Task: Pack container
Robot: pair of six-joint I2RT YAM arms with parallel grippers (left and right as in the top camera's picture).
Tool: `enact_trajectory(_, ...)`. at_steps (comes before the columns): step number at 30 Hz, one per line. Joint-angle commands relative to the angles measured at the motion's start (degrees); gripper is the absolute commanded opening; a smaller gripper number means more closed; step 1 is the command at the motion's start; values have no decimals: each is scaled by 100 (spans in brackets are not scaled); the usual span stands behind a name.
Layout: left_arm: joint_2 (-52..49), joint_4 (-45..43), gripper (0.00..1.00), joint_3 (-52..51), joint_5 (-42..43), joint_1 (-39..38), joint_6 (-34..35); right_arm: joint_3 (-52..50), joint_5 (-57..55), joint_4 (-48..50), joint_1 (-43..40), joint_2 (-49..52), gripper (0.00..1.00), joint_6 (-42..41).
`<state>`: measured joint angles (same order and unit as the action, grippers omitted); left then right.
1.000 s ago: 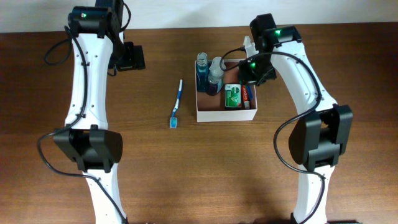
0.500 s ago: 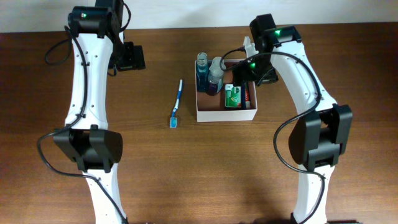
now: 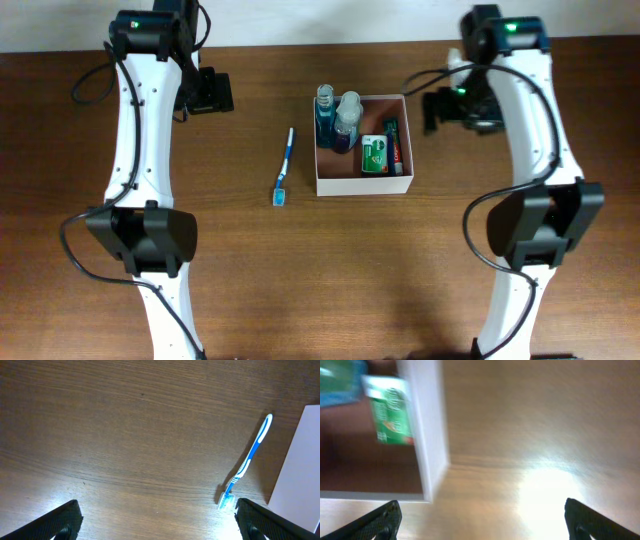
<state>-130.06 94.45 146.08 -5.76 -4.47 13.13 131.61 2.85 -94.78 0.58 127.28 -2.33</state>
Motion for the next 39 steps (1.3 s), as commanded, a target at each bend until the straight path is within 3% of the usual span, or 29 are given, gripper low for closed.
enact_trajectory(1,44,-11,99,-22,42,13,52,101,-350,-258,-236,-149,99,35)
enact_trajectory(26,44,-11,99,-22,42,13,52,-457,-739,31,-2271,-339,99,-310)
enact_trajectory(39,44,-101,99,-22,42,13,52,-457,-745,332,-2424,-339,99,-304)
